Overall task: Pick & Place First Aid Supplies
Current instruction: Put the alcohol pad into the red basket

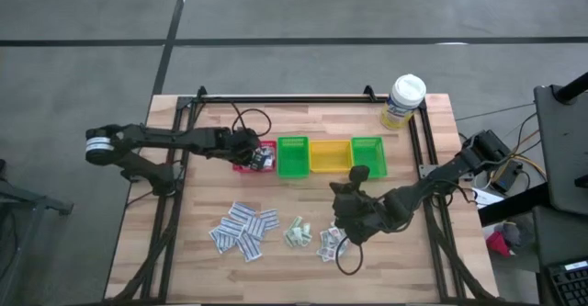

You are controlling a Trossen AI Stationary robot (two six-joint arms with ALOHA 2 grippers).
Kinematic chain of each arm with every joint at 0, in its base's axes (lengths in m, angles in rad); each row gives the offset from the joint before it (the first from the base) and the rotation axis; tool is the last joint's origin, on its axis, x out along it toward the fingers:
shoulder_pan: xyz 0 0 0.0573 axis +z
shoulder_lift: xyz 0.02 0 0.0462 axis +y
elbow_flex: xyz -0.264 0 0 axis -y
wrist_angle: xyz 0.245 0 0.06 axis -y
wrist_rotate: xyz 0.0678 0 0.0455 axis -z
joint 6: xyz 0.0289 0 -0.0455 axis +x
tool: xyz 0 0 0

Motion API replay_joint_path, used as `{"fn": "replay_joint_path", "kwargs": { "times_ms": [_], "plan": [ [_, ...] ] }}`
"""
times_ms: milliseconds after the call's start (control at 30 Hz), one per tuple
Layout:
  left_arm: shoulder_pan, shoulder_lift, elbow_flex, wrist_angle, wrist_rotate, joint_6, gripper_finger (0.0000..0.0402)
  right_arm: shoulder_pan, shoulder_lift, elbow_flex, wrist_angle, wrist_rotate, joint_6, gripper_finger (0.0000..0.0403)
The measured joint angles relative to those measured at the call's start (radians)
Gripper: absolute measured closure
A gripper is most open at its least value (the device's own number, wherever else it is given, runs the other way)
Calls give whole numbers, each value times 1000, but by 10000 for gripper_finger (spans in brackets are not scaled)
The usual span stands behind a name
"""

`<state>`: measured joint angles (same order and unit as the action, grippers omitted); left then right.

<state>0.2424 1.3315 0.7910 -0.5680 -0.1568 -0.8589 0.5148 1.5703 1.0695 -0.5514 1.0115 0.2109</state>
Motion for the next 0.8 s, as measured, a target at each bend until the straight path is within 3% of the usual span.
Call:
{"fn": "replay_joint_path", "kwargs": {
  "times_ms": [267,500,800],
  "plan": [
    [0,-1,-6,3,-24,17,381,0,0,0,2,0,5,394],
    [0,-12,-6,-3,-27,58,323,0,0,0,3,0,18,394],
    [4,-101,27,-140,-26,72,265,0,0,0,3,0,16,394]
  ]
}}
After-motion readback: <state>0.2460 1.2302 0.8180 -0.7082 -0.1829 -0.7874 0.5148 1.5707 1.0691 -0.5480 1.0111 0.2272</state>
